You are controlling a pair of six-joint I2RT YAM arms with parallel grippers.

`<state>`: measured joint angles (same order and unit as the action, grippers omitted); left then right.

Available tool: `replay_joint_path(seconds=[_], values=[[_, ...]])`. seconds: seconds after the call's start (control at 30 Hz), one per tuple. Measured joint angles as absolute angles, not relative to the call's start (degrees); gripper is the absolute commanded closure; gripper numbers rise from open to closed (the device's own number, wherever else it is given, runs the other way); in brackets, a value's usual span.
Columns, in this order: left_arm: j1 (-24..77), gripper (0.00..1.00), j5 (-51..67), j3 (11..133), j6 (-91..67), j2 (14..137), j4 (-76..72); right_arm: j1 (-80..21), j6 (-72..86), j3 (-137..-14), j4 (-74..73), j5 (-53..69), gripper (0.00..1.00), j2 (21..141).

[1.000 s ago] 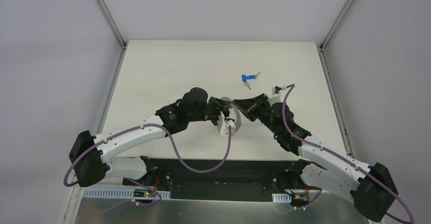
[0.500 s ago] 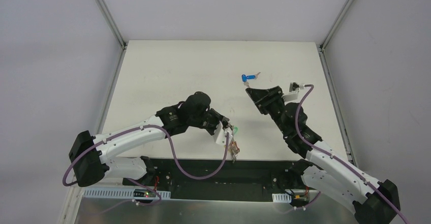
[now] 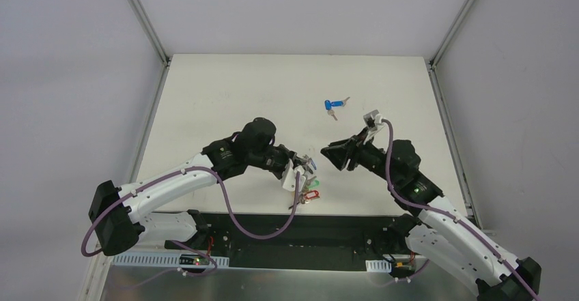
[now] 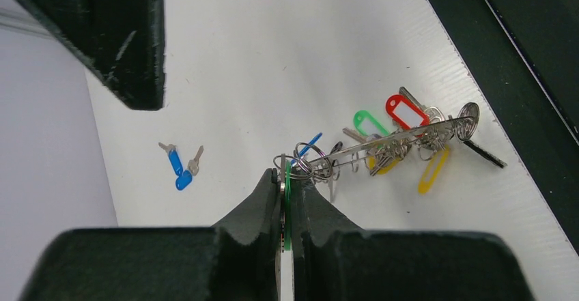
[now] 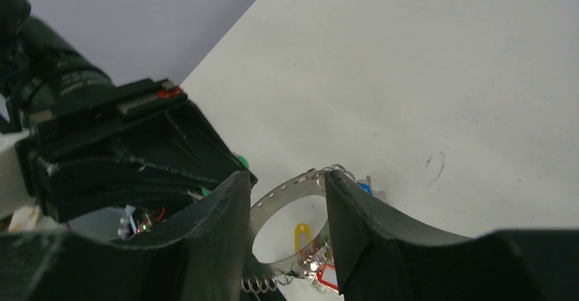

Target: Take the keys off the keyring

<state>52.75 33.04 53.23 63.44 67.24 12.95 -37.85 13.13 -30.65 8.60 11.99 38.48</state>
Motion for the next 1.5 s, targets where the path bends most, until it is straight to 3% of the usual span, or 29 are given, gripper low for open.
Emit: replay_joint_path(seconds=[0.37,0.83,1.5], values=[[52.4,1.0,32.5,53.2,63.7,66.9,13.3,-38.5,-0.8,-29.2,11.5,31.6,0.48,44.6],[46.6,1.0,31.1,53.2,63.8,66.7,12.3,-40.3,-10.0,-30.9,20.8,33.9,0.46,61.2],[40.4,1.0,35.6,53.2,63.6,67.4,11.7,-37.6,-14.6,-39.1,28.5,40.8,0.46,72.2]])
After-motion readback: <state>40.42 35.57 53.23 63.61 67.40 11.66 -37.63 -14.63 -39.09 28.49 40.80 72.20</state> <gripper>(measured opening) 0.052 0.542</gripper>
